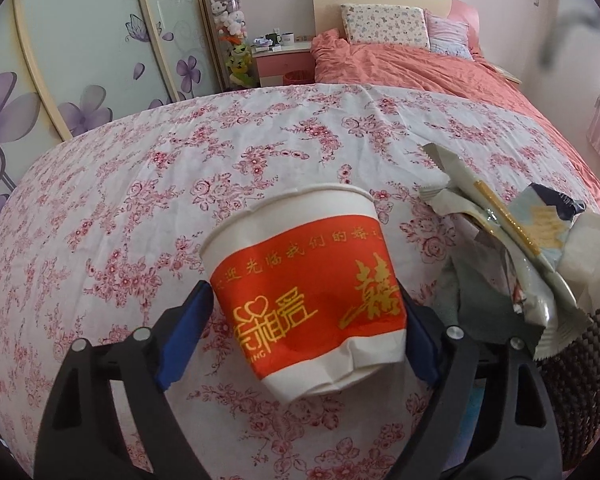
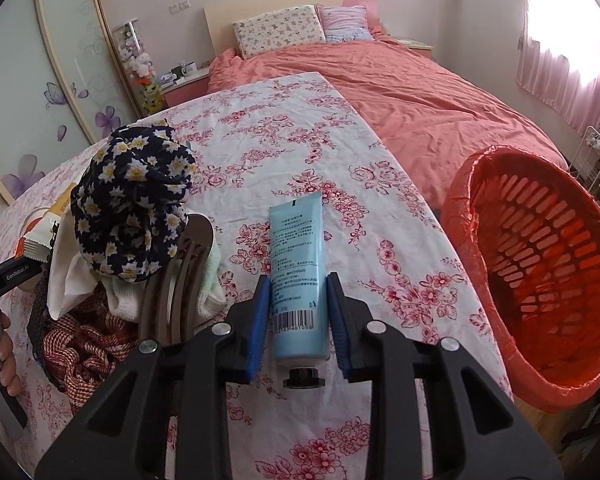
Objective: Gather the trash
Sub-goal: 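Grasp the orange-red paper cup with the left tool while the right tool grasps the light-blue tube, then carry the cup and tube over the orange basket with both tools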
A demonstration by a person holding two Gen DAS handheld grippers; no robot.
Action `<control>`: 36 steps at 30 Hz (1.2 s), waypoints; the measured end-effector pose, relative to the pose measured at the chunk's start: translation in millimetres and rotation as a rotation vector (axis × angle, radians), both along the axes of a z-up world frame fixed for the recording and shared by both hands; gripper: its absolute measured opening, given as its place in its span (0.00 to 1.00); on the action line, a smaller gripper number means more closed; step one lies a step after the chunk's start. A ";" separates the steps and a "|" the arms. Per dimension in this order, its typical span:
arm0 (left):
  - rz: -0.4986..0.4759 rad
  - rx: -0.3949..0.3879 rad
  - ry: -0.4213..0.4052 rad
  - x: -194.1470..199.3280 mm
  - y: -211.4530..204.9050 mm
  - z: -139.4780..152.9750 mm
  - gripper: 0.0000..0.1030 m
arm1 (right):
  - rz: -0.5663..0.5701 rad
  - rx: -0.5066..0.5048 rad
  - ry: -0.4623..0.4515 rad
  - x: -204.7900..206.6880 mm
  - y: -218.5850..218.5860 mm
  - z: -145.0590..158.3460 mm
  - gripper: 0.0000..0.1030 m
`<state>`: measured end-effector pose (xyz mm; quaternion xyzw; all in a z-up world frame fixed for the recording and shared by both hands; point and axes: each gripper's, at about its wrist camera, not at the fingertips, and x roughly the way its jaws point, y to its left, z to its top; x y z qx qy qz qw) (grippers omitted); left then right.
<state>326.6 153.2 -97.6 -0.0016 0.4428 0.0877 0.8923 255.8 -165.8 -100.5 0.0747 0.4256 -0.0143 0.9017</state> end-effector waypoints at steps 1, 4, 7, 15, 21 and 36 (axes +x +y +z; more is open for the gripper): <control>-0.001 -0.004 -0.002 -0.3 0.3 -0.4 0.81 | 0.000 -0.004 0.001 0.1 0.1 -0.3 0.28; -0.007 -0.019 -0.012 -2.2 1.3 -0.5 0.79 | -0.002 -0.018 0.002 0.1 2.5 -0.1 0.28; -0.014 -0.036 -0.017 -5.2 4.0 1.0 0.78 | -0.005 -0.002 0.000 -1.4 0.4 0.1 0.28; -0.025 -0.017 -0.054 -15.7 5.8 17.1 0.78 | -0.011 0.011 -0.018 -10.1 -3.6 4.8 0.27; -0.043 -0.006 -0.083 -28.1 1.0 34.1 0.78 | -0.010 0.011 -0.053 -17.2 -5.3 17.0 0.27; -0.134 0.000 -0.174 -78.0 -40.2 92.7 0.78 | -0.020 0.010 -0.175 -55.9 -18.3 64.6 0.27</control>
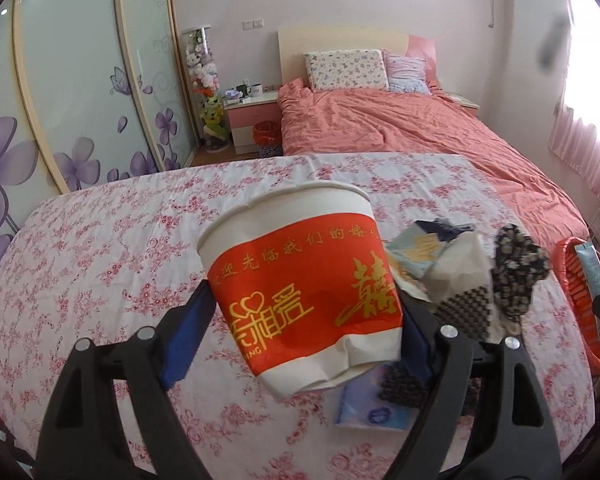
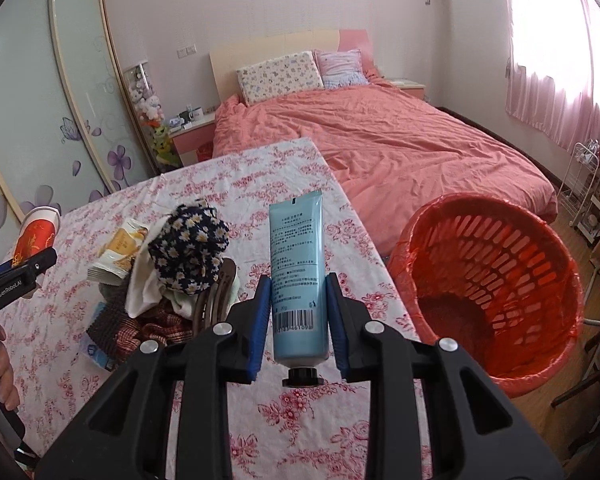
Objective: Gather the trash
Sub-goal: 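Carry the cup and tube over the orange basket with both tools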
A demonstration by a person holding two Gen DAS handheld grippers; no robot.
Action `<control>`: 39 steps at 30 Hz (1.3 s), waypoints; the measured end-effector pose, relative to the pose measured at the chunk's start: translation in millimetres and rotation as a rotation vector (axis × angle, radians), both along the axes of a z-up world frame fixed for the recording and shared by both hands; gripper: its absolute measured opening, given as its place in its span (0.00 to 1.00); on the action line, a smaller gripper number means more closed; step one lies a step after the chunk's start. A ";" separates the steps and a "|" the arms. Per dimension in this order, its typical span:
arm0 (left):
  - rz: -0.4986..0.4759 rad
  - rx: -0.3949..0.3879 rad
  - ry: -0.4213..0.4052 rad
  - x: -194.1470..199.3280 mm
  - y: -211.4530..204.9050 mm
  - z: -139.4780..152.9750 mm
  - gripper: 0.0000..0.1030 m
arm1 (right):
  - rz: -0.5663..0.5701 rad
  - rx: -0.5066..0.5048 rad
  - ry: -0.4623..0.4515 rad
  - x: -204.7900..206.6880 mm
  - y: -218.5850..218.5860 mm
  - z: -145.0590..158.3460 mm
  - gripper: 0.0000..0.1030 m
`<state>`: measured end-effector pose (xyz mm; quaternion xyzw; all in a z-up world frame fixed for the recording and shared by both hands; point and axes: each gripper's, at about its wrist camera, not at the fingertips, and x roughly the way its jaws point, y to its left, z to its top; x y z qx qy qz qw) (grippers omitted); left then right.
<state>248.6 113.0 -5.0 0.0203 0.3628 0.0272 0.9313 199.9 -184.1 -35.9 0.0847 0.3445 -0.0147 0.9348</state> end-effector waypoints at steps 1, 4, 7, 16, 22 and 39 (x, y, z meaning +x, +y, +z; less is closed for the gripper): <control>-0.011 -0.001 -0.007 -4.7 -5.9 4.0 0.78 | -0.001 0.000 -0.006 -1.6 -0.8 2.2 0.27; -0.041 -0.001 -0.023 -14.5 -20.2 13.0 0.78 | -0.009 -0.003 -0.027 -9.0 -4.9 9.6 0.27; -0.075 0.000 -0.037 -23.5 -37.1 21.2 0.78 | -0.019 -0.003 -0.045 -16.6 -12.2 15.2 0.27; -0.198 -0.015 -0.063 -41.6 -101.2 37.4 0.78 | -0.068 -0.002 -0.083 -36.4 -40.8 25.5 0.27; -0.305 -0.032 -0.056 -45.7 -153.2 36.5 0.78 | -0.124 0.004 -0.093 -46.4 -73.9 25.2 0.27; -0.582 -0.105 0.002 -41.5 -316.0 2.0 0.78 | -0.283 0.037 -0.102 -40.2 -167.9 6.2 0.27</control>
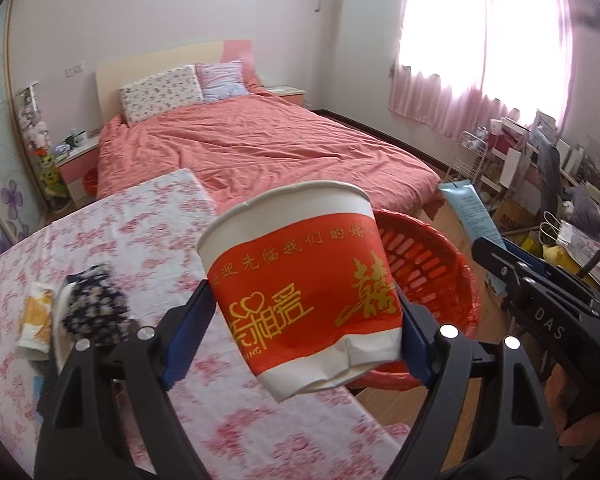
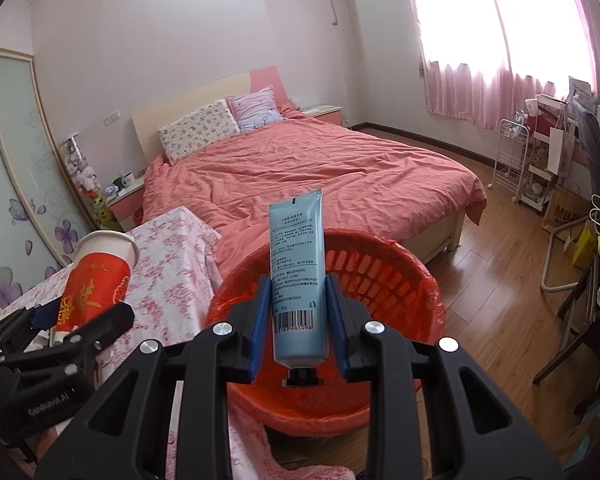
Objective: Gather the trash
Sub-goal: 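Carry the cup and tube over the orange basket with both tools, then open the left tool and right tool to drop cup and tube into basket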
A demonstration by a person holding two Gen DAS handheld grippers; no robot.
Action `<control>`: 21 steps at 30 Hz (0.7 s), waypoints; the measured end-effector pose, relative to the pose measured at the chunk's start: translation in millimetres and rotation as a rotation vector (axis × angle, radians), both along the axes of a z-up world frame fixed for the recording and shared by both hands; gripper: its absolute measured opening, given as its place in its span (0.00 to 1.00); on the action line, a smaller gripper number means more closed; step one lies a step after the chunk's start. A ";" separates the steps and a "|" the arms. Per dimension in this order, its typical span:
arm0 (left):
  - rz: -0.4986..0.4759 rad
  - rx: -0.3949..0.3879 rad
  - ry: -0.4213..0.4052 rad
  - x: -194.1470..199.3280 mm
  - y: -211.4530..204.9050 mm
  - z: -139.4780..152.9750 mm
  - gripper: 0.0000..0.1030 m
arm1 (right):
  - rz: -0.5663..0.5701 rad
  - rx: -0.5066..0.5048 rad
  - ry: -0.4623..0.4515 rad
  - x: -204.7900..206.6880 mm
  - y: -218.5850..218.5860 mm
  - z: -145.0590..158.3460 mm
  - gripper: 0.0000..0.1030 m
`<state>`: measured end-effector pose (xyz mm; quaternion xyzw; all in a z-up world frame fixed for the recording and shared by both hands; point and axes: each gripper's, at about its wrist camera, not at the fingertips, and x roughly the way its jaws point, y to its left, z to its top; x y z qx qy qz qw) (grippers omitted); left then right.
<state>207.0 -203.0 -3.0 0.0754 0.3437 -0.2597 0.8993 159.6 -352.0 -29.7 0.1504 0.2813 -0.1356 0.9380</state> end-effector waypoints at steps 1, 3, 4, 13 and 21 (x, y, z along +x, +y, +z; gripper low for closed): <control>-0.012 0.001 0.002 1.3 -8.0 -2.3 0.78 | -0.004 0.003 0.001 1.0 -4.1 -2.4 0.27; -0.035 0.005 0.007 3.2 -21.3 -7.1 0.78 | -0.014 0.012 0.004 2.3 -11.7 -7.4 0.27; -0.046 0.009 0.010 3.9 -28.8 -9.8 0.78 | -0.019 0.019 0.007 3.4 -17.1 -10.1 0.27; -0.111 0.026 0.034 19.7 -59.5 -30.5 0.78 | -0.034 0.063 0.024 5.3 -33.5 -24.5 0.27; -0.124 0.040 0.050 34.5 -69.2 -45.4 0.78 | -0.037 0.120 0.033 11.6 -49.0 -28.1 0.27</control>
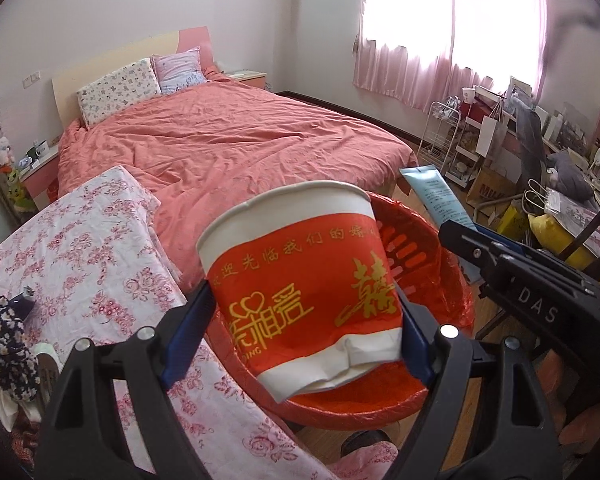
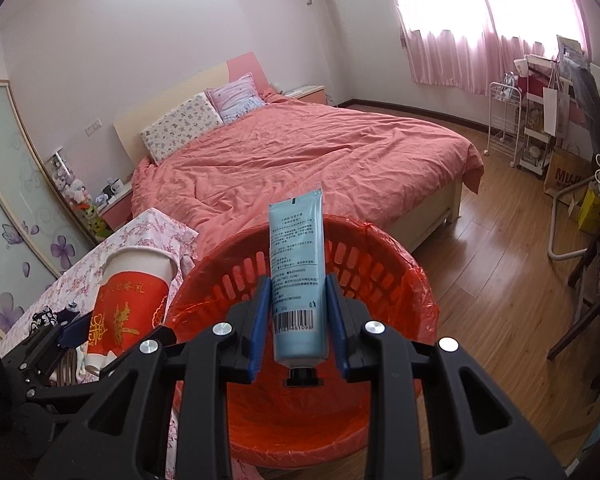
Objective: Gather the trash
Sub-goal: 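Open the left tool and right tool to drop cup and tube into basket, then grasp the blue tissue pack with the left tool while the right tool grasps the black hair clip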
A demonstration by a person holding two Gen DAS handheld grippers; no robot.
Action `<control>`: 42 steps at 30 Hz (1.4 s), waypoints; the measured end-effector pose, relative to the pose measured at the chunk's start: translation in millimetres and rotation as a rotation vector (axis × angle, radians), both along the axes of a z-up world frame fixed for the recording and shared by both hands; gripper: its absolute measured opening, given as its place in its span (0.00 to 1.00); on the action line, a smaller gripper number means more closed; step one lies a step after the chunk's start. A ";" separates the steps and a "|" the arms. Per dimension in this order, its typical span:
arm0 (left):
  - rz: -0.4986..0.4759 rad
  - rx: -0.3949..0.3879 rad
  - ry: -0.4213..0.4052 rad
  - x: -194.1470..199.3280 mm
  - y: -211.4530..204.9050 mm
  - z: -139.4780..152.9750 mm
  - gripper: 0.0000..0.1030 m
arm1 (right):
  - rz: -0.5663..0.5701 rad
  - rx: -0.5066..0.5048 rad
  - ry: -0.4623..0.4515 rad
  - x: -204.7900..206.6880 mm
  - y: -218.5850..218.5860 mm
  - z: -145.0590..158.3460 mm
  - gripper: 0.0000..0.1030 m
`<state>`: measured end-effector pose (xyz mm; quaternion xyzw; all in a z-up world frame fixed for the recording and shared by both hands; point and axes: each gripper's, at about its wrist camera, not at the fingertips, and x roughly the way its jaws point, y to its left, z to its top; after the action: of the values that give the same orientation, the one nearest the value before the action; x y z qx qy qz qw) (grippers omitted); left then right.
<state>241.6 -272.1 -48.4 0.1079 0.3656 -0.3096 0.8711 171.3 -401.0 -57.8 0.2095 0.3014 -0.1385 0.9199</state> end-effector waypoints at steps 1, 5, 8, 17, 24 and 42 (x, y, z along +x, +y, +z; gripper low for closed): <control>0.001 0.003 0.003 1.1 -1.4 -1.2 0.79 | 0.002 0.013 0.001 1.2 -1.8 -0.8 0.27; 0.012 0.021 0.015 7.6 -3.5 -7.8 0.80 | 0.002 0.051 0.004 4.6 -7.1 -3.4 0.28; 0.033 0.033 0.030 12.7 0.7 -14.2 0.86 | -0.002 0.061 0.006 4.6 -10.4 -3.9 0.37; 0.068 0.056 0.022 14.3 14.8 -15.4 0.88 | -0.012 0.028 0.023 0.1 -5.1 -0.4 0.38; 0.112 0.060 -0.006 4.3 42.8 0.1 0.88 | -0.002 -0.004 0.024 -3.9 5.8 7.5 0.38; 0.401 0.053 -0.117 -30.4 208.1 39.6 0.88 | 0.181 -0.138 0.016 -6.6 106.5 25.5 0.44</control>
<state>211.2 -64.0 -8.8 0.0735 0.3363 -0.1134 0.9320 164.7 -294.5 -32.3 0.1163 0.3162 -0.0771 0.9384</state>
